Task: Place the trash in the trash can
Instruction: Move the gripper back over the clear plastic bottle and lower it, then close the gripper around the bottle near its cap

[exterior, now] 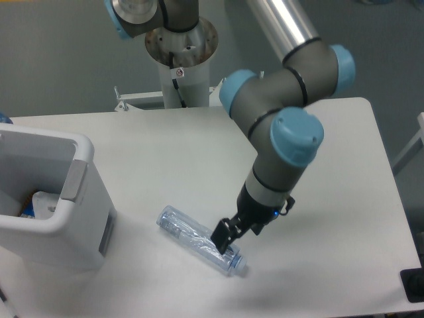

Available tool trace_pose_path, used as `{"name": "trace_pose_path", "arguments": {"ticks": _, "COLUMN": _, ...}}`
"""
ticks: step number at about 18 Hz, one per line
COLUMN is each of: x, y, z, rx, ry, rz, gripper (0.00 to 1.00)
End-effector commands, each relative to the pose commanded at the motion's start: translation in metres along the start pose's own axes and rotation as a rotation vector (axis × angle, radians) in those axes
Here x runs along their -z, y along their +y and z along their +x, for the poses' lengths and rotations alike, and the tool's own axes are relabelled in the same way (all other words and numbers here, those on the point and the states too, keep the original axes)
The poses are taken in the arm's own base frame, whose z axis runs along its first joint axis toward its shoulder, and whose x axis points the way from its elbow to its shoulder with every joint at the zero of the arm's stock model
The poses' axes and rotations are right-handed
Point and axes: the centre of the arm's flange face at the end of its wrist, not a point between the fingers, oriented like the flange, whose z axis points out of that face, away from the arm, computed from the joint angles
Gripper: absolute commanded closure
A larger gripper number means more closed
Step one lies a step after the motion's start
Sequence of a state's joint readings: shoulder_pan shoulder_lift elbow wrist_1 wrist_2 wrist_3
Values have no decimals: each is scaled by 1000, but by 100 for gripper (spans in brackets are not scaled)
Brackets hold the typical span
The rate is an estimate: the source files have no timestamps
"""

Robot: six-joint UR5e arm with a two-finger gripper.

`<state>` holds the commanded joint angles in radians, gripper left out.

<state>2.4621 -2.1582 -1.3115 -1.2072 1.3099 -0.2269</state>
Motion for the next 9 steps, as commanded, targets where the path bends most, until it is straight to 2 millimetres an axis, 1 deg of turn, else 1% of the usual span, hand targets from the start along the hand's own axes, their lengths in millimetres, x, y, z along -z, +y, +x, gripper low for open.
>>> {"name": "trace_pose_path", "arguments": {"ticks": 2, "x": -17, "y": 3, "z": 5, "rx": 11, "ry": -29, "rz": -19, "gripper": 0}}
{"name": "trace_pose_path", "arguments": {"ticks": 6, "x": -42, "y": 8, "z": 15, "rx": 29, "ry": -60, "rz": -43, "gripper": 0}}
{"name": "trace_pose_path", "arguments": {"ticks": 8, "x": -53, "y": 8, "z": 14, "rx": 43, "ry": -82, "rz": -53, "gripper": 0}}
{"name": "trace_pose_path", "arguments": {"ticks": 9, "x": -59, "y": 10, "z": 17, "rx": 36, "ry": -96, "rz": -55, "gripper": 0}}
